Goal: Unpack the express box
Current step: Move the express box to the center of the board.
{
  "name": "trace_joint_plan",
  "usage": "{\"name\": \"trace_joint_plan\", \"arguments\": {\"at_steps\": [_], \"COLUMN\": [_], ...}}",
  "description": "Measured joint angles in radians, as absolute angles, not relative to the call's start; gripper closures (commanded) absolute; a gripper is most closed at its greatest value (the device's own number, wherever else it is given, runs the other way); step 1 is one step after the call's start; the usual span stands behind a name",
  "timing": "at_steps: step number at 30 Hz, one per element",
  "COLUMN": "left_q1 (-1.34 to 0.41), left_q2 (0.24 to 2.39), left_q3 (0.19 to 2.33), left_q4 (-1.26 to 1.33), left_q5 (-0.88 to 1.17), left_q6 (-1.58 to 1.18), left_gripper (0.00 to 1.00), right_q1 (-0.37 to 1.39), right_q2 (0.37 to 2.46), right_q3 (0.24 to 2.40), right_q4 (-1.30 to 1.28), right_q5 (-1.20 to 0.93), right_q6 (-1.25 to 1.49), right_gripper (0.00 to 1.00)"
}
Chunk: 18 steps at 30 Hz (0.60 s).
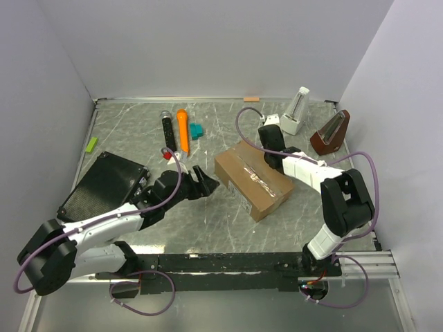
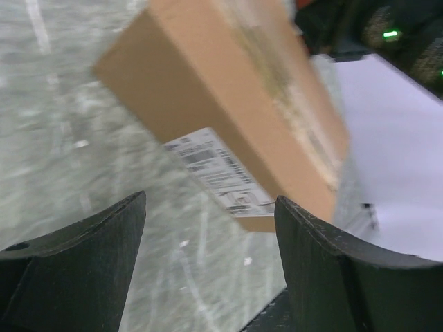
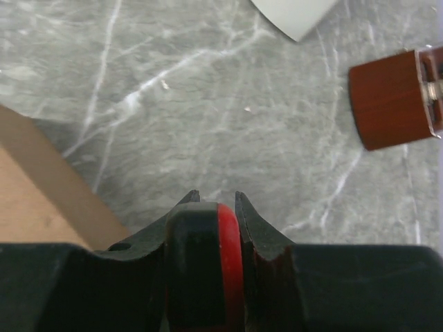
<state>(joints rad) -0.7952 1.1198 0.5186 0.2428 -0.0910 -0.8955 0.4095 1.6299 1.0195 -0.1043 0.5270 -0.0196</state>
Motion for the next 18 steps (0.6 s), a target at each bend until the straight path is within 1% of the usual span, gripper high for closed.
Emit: {"name": "trace_joint_plan", "arguments": {"at_steps": [4,8,12,18], "left_q1": [-0.795,-0.795,-0.795,-0.795], "left_q2": [1.126,1.173,1.243,1.283], "left_q3": [0.466,0.452,0.457,0.457], "left_q4": [0.379,0.444,0.471,0.483], "left_q5": [-0.050,-0.022,0.003,0.026], "left_q6": [-0.931,-0.957,-0.968,-0.984], "left_gripper": [0.16,0.16,0.17,0.19], "right_q1": [0.431,0.484,0.552,0.629], "right_q2": [1.631,1.645,1.673,1.684], "right_q3": [1.019,1.032,1.064,1.096], "right_q4": [-0.092,-0.089,-0.093,-0.154], "right_q5": [0.502,0.504,0.503,0.503], "right_q6": [-0.028,-0.052,-0.058,-0.025], "right_gripper": [1.00,1.00,1.00,1.00]}}
